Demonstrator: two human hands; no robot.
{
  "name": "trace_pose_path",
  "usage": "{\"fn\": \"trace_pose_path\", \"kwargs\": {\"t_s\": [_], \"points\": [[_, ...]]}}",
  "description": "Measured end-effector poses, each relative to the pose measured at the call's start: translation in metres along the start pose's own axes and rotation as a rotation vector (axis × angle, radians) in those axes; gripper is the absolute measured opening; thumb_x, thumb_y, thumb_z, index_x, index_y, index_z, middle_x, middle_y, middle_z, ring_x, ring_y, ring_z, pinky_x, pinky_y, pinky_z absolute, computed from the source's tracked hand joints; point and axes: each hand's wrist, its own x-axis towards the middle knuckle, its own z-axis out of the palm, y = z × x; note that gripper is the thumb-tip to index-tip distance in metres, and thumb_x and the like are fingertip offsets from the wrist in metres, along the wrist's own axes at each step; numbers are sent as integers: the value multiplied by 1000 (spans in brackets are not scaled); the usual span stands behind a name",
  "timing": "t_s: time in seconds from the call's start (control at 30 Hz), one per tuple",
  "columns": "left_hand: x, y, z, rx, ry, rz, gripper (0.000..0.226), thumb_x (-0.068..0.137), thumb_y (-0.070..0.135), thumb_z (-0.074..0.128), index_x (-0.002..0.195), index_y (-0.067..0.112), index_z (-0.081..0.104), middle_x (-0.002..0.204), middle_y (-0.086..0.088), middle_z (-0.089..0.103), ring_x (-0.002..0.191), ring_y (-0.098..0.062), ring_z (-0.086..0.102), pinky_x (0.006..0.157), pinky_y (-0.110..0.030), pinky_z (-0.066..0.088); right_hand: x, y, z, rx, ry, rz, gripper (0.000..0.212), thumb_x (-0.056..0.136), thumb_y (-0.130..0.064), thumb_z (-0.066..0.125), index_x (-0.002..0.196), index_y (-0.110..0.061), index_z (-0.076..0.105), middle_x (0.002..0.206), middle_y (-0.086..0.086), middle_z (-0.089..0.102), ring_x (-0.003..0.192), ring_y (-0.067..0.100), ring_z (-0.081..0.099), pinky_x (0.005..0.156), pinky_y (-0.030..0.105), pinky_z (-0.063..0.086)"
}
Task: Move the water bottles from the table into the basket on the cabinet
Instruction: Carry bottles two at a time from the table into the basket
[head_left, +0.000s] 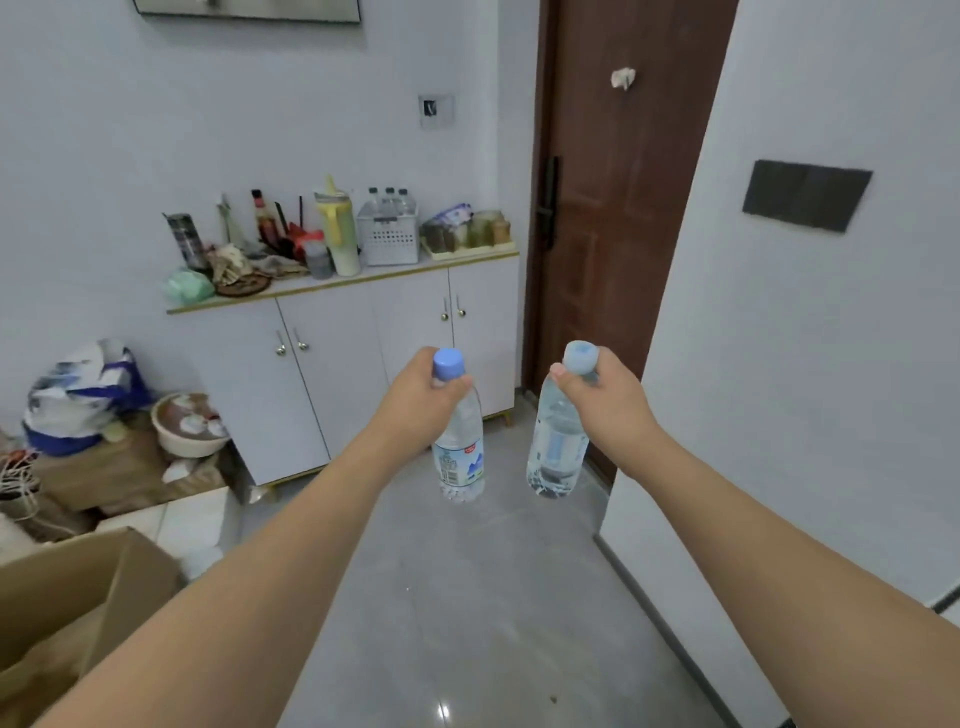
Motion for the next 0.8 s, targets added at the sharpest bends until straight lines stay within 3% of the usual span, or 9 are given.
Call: {"fn": "trace_pose_path", "kwargs": {"t_s": [0.3,0.47,0.6,0.67,0.73,0.8], "points": [[107,-44,-46,-50,107,-35,20,95,30,61,107,15,53,89,2,56,77,-13,53,73,-33,47,114,-8,87,9,-71,-78,25,94,-37,57,114,-23,54,104,-4,60,94,13,57,71,24,42],[187,-48,-63,-55,175,-21,17,96,28,61,107,18,53,89,2,54,75,-12,51,69,-31,45,202,-15,125,77,-80,-121,23,94,-33,59,112,-20,53,101,-3,60,93,16,57,78,30,45],[251,-41,-88,-47,203,-18,19,96,29,61,112,21,54,97,3,59,87,-17,56,75,-34,49,271,-25,153,112,-103,-148,25,94,-33,59,112,-18,53,96,-4,57,84,12,55,69,27,43],[281,-43,-103,-67,235,-19,21,94,31,63,113,27,55,105,4,60,97,-22,60,85,-43,53,303,-31,169,124,-115,-171,20,94,-33,59,108,-20,52,90,-7,55,79,7,53,63,23,40],[308,-48,-119,-80,270,-18,24,92,34,65,114,31,55,113,4,61,104,-26,61,91,-51,53,331,-37,188,129,-135,-188,17,94,-32,59,104,-20,53,89,-7,57,79,7,54,63,22,41],[334,-55,-133,-78,291,-4,26,91,35,65,116,30,56,115,3,62,104,-27,62,88,-50,54,359,-44,208,161,-164,-188,16,93,-33,60,103,-22,54,93,-6,60,84,11,58,69,26,46]]}}
